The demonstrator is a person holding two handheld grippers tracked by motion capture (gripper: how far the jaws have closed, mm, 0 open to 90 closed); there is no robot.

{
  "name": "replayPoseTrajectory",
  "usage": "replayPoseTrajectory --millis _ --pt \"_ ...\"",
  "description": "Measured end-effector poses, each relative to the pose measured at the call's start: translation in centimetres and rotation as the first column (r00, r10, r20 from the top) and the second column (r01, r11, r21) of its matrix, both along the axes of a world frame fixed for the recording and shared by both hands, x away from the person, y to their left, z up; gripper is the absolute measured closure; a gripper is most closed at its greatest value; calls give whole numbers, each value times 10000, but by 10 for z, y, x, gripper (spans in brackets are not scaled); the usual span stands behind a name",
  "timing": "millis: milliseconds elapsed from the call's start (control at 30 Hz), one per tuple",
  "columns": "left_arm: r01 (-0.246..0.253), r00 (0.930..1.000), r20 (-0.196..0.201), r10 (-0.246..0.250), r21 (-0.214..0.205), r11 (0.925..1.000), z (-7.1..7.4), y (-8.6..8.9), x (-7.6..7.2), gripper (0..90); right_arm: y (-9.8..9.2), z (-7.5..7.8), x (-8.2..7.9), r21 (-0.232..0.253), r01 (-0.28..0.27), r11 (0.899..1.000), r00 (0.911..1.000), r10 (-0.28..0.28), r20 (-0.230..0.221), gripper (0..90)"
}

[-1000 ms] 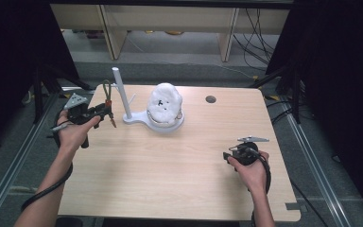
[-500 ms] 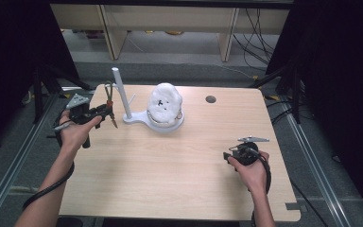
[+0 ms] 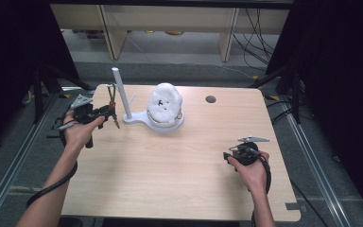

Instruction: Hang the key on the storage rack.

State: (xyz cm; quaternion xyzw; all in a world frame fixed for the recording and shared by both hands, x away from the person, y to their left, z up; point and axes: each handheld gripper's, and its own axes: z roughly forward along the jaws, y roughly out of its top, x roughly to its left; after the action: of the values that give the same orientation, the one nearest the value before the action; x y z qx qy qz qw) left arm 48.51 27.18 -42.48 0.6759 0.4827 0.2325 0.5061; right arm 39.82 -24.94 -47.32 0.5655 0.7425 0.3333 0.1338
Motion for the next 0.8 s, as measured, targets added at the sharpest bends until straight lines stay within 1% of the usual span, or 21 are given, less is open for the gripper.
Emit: replayPoseTrajectory --millis 67,200,433,633,800 --pt "28 10000 -6 -28 123 9999 -1 -2 1 672 0 0 0 21 7 10000 10000 -7 -16 554" --pt "76 9999 -79 -75 129 9999 -4 -5 4 671 0 0 0 -1 27 10000 10000 -27 -6 553" --pt "40 10000 -62 -37 359 9993 -5 -9 7 668 0 0 0 46 146 9999 9999 -146 5 553" --pt "-26 10000 -28 27 455 9990 -8 -10 9 666 -1 0 0 -4 23 10000 10000 -23 4 553" --pt "-46 10000 9 46 697 9976 -8 -11 10 662 -1 0 0 2 28 10000 10000 -28 -1 552"
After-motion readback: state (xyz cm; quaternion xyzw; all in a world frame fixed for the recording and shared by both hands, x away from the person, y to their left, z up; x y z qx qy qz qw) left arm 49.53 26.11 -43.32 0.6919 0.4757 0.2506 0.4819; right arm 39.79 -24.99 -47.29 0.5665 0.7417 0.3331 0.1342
